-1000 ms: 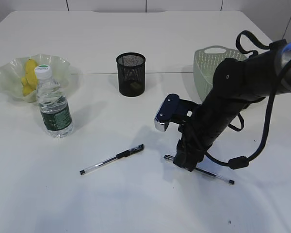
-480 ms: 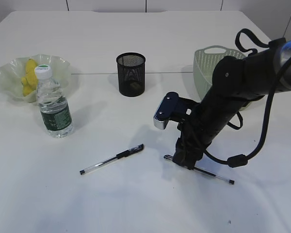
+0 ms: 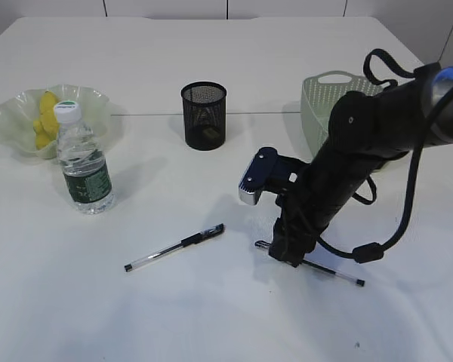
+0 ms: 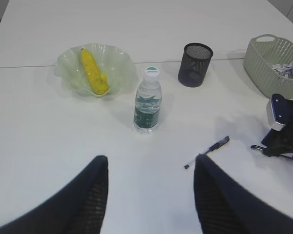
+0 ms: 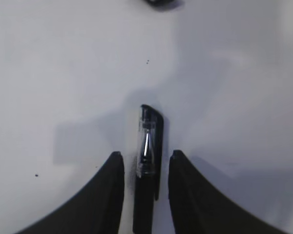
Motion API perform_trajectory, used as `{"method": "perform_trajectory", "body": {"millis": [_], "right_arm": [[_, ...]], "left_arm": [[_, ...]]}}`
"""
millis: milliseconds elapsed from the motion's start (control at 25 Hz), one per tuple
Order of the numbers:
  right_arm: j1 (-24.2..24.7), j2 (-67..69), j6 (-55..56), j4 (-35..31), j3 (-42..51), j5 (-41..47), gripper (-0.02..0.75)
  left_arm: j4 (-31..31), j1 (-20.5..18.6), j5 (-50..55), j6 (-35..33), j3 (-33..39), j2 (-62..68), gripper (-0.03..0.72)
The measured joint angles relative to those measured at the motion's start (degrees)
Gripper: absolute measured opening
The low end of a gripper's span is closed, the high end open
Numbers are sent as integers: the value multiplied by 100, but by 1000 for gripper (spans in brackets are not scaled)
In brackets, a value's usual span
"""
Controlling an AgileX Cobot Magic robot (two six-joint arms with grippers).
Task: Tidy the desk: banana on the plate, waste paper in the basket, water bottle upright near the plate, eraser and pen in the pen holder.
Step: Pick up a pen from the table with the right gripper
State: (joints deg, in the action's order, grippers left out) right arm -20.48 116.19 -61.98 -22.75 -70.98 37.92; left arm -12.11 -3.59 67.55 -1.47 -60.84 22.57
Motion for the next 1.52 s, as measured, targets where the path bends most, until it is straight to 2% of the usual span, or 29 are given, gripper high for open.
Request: {"method": "perform_trajectory", "body": {"millis": [1520], "right_arm": [[0, 150, -7, 468, -103, 916, 242]], "left_arm": [[-10, 0, 513, 0, 0, 0, 370]]}}
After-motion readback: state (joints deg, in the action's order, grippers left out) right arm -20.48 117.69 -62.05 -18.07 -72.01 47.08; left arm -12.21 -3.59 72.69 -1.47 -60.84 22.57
